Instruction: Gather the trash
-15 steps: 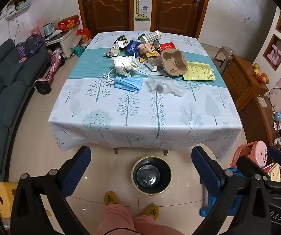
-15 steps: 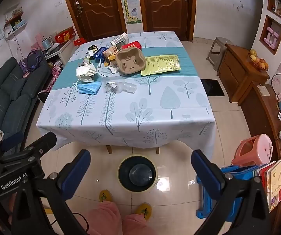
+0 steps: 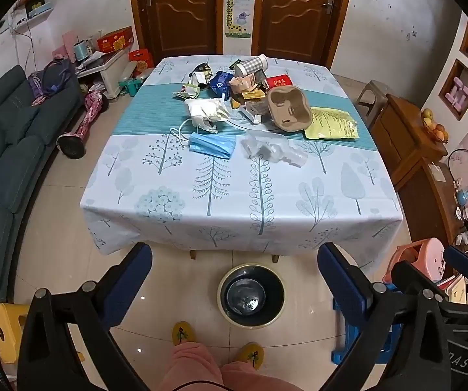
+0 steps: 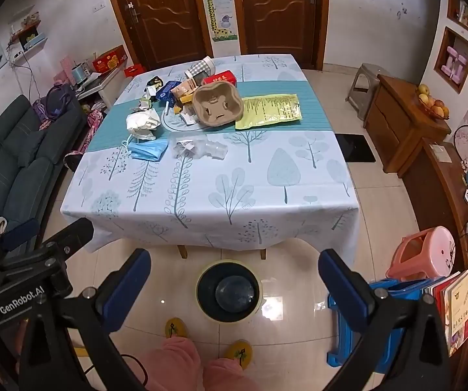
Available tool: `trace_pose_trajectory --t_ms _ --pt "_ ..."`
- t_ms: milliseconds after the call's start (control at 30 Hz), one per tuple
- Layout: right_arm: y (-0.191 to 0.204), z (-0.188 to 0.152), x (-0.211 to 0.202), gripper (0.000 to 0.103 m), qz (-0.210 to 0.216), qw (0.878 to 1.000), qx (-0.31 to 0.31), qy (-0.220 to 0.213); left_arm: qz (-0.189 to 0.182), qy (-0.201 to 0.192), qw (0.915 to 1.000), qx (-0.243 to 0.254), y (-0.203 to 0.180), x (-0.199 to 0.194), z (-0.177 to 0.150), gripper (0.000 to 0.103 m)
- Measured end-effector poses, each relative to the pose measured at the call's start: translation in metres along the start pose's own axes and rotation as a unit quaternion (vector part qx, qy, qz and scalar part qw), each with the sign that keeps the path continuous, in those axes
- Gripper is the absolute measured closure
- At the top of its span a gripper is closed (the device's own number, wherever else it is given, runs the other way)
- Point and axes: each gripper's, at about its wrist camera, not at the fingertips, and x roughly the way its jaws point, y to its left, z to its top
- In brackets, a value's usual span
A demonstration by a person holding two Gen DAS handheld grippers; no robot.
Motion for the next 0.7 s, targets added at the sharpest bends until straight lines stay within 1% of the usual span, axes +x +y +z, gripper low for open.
trace_pose_trajectory --t_ms 700 --pt "0.0012 0.0033 0.0026 0.000 0.000 1.000 0.000 0.001 -0.001 0.001 1.0000 -0.003 0.0002 0.0024 0.0038 0.003"
